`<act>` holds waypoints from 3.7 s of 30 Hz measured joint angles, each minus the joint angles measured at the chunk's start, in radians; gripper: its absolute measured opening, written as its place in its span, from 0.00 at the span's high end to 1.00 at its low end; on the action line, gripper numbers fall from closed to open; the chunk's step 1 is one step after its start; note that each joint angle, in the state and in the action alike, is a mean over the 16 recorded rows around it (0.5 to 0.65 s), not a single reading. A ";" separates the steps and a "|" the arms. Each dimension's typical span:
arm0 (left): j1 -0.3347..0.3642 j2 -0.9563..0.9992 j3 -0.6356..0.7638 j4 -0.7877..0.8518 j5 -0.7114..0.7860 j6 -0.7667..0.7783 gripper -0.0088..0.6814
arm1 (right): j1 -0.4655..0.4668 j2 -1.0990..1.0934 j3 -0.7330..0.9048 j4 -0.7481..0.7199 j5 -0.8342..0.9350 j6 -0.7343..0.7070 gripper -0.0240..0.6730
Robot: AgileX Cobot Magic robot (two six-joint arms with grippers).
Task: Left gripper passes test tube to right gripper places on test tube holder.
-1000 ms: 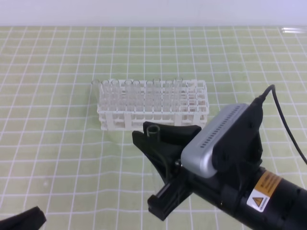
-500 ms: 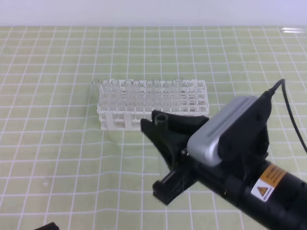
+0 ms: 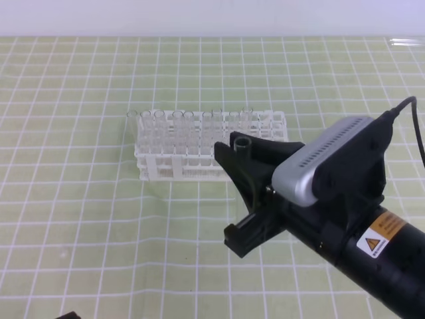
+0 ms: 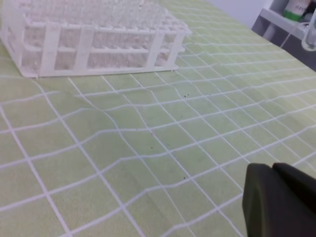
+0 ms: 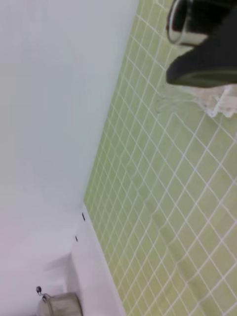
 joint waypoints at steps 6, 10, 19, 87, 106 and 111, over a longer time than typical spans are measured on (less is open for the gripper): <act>0.000 0.000 -0.002 0.003 0.019 -0.008 0.99 | -0.003 -0.001 0.000 0.005 -0.010 -0.004 0.83; 0.000 0.000 -0.002 0.006 0.030 -0.010 0.99 | -0.004 -0.001 0.000 0.009 -0.012 -0.004 0.83; 0.000 -0.001 -0.004 0.009 0.047 -0.012 0.99 | -0.004 -0.001 0.000 0.014 -0.010 -0.013 0.83; 0.000 0.002 0.001 0.010 0.044 -0.012 0.99 | -0.564 0.538 -0.305 -0.664 -0.277 0.503 0.83; 0.000 0.001 0.004 0.011 0.050 -0.013 0.99 | -0.564 0.663 -0.348 -0.670 -0.351 0.557 0.83; 0.000 0.001 0.001 0.010 0.053 -0.012 0.99 | -0.564 0.673 -0.354 -0.675 -0.346 0.559 0.83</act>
